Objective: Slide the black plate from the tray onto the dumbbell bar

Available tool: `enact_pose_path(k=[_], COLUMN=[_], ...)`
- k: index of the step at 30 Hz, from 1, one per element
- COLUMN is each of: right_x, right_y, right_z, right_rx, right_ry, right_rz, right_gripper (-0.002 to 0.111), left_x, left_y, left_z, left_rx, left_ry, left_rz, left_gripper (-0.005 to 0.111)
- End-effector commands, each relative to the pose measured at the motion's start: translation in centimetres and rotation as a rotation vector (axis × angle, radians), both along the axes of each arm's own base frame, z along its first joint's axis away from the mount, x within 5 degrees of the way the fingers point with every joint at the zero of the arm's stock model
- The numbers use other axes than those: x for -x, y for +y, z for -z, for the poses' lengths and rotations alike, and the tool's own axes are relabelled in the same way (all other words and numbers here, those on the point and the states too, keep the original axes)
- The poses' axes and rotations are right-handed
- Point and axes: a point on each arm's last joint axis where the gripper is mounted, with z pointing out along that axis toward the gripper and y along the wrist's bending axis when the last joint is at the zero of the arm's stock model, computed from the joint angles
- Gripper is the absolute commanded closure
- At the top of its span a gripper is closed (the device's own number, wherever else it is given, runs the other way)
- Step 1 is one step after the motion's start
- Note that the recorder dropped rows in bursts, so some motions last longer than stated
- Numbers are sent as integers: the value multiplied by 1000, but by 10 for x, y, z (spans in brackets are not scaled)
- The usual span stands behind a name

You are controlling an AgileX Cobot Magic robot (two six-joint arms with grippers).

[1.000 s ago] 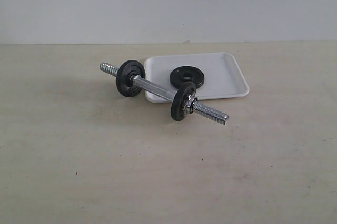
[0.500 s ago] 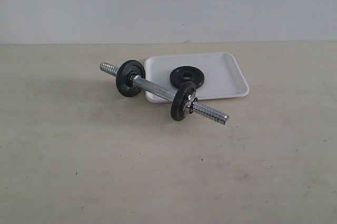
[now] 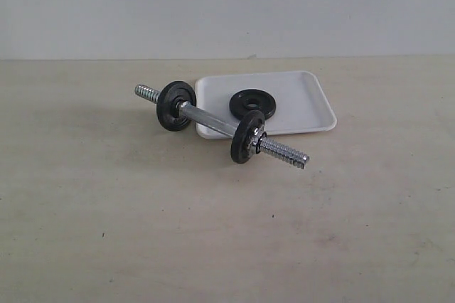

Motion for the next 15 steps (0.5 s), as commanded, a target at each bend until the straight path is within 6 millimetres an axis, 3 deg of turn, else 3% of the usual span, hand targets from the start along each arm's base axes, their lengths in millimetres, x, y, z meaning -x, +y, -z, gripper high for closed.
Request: enact_pose_path(k=[1,8,15], right_x=[-20,-24,-18], right_y=[12,25,38], right_z=[-14,-18,-19], right_rx=[235,496,548], right_ry=[116,149,92], right_rz=[-132,-294,-448], right_gripper=[26,26,26], left_x=[-7,-37,-83], left_y=[-1,-6,-20], left_z=[3,10,20], left_rx=[7,-154,-184], left_ry=[37,98,117], left_rz=[11,138,337], left_gripper=[13,13,13])
